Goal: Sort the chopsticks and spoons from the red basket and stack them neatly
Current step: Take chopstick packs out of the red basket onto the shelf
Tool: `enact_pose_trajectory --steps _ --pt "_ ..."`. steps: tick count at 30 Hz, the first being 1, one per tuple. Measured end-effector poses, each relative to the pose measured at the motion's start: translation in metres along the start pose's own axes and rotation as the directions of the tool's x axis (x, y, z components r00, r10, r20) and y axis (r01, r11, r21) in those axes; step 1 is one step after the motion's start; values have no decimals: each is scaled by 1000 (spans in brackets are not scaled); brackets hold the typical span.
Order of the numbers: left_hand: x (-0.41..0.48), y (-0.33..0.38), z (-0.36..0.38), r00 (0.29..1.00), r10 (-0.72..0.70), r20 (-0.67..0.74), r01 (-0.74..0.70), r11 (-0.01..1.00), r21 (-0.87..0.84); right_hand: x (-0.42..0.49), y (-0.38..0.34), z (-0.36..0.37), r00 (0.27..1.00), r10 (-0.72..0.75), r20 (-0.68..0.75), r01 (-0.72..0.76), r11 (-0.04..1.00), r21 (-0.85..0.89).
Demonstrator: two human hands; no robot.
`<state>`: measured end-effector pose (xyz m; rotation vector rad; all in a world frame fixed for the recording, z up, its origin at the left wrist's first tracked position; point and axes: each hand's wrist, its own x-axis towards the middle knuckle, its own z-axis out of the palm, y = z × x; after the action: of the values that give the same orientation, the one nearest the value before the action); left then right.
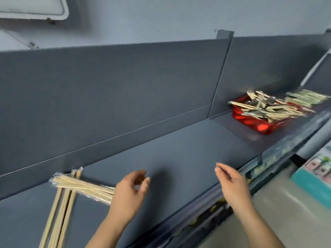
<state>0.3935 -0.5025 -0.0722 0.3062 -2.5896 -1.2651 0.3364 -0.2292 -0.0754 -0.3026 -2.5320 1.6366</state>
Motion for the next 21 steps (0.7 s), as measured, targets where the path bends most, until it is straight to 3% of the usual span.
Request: enact_pose_trajectory --steps 5,10,21 --pt "17 62 76 990 87 110 -84 996 -39 22 38 -91 982 104 -160 -91 992 84" --pt "39 139 169 976 145 162 -135 988 -72 68 78 -190 935 126 -331 -89 988 125" --pt "107 270 320 972 183 149 -163 978 -132 206 133 -347 921 66 -385 -64 998 18"
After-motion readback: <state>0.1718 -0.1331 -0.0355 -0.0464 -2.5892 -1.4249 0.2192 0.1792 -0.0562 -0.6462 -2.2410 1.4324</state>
